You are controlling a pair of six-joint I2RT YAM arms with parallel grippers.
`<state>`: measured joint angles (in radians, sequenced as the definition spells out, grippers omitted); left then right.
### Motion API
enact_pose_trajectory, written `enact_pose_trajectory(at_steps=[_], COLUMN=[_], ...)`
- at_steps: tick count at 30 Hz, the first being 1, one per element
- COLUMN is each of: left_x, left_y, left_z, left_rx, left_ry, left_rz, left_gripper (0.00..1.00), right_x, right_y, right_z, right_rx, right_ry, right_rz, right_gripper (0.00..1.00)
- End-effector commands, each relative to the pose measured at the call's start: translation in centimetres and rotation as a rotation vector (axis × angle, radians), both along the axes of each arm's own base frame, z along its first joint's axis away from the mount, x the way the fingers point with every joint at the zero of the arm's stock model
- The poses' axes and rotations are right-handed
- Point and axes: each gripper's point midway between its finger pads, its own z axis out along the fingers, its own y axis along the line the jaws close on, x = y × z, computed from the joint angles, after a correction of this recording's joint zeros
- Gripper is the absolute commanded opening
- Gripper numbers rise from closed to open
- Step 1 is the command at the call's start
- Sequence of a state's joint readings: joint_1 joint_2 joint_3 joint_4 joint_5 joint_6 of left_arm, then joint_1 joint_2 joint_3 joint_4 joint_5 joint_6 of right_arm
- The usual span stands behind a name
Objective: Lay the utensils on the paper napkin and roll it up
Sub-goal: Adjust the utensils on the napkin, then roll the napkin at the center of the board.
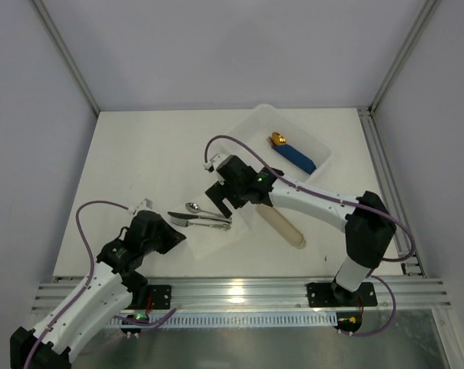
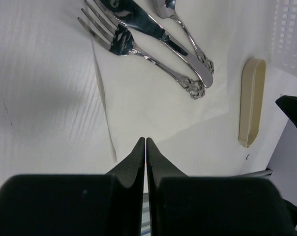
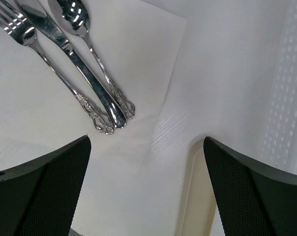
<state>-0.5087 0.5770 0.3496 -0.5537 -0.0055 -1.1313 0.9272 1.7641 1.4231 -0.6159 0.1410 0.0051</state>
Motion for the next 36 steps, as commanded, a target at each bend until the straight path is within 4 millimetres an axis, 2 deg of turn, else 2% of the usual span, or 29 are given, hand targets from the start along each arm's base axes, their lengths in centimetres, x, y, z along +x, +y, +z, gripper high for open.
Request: enact_pose_trajectory(at_steps=[1,2,4,5,9,11,12,13,15,16,17,18,19,24,26,36], left_x=[1.0,1.0,1.2,1.3,2.1,2.1,2.2,2.5,2.7,2.8,2.9,2.9,3.0,3.0,3.2,3.4], left_y=[0.0,0.1,-0.2,-0.3,-1.1,-1.8,-2.0,-2.2,-2.6,-2.8,-2.9,-3.3,-3.5,-4.3,-4.5,-4.8], left_z=[2.5,2.6,2.8,2.9,3.3,3.2,3.2,3.2,3.3,3.4,3.3,3.4,3.6,3.5,3.5,4.1], left_rx=[0.010,0.017,0.017,0.020,0.012,-0.006,-0.010,-0.013,-0.019,-0.023,-0.019,-0.021,-0.024,-0.027,-0.031,-0.016], left_ry=[-0.080,-0.084,-0.079,-0.079,-0.080,-0.059,-0.061,-0.059,-0.056,-0.060,-0.051,-0.052,-0.057,-0.054,-0.055,-0.068], left_rz=[-0.010,-0.015,-0.026,-0.033,-0.047,-0.073,-0.077,-0.080,-0.090,-0.094,-0.097,-0.108,-0.113,-0.136,-0.140,-0.163], left_gripper=[0.02,0.03,0.04,0.04,0.00,0.00,0.00,0.00,0.00,0.00,0.00,0.00,0.00,0.00,0.00,0.00], right_x=[0.6,-0.4,-0.9,-1.1,-2.2,-3.4,-4.0,-4.4,-4.8,-4.6,-5.3,-5.2,-5.4,-5.8,-6.0,-5.9], right_y=[-1.8,-2.8,-3.6,-5.0,-6.7,-6.4,-6.0,-6.2,-6.0,-5.6,-5.8,-5.3,-5.3,-4.9,-4.9,-4.9], right_z=[1.8,1.1,0.5,-0.4,-2.4,-3.2,-2.9,-3.5,-3.1,-2.6,-3.3,-2.5,-2.7,-3.5,-4.4,-7.2], right_rx=[0.166,0.192,0.242,0.257,0.301,0.340,0.378,0.396,0.460,0.507,0.521,0.576,0.586,0.630,0.619,0.573], right_ry=[-0.042,0.001,0.057,0.098,0.215,0.273,0.297,0.304,0.313,0.304,0.328,0.322,0.330,0.371,0.395,0.423], right_rz=[-0.207,-0.211,-0.283,-0.333,-0.447,-0.444,-0.432,-0.444,-0.476,-0.470,-0.488,-0.474,-0.483,-0.512,-0.523,-0.554], right_gripper=[0.99,0.99,0.99,0.99,1.00,0.95,0.92,0.86,0.77,0.68,0.61,0.56,0.54,0.50,0.48,0.48])
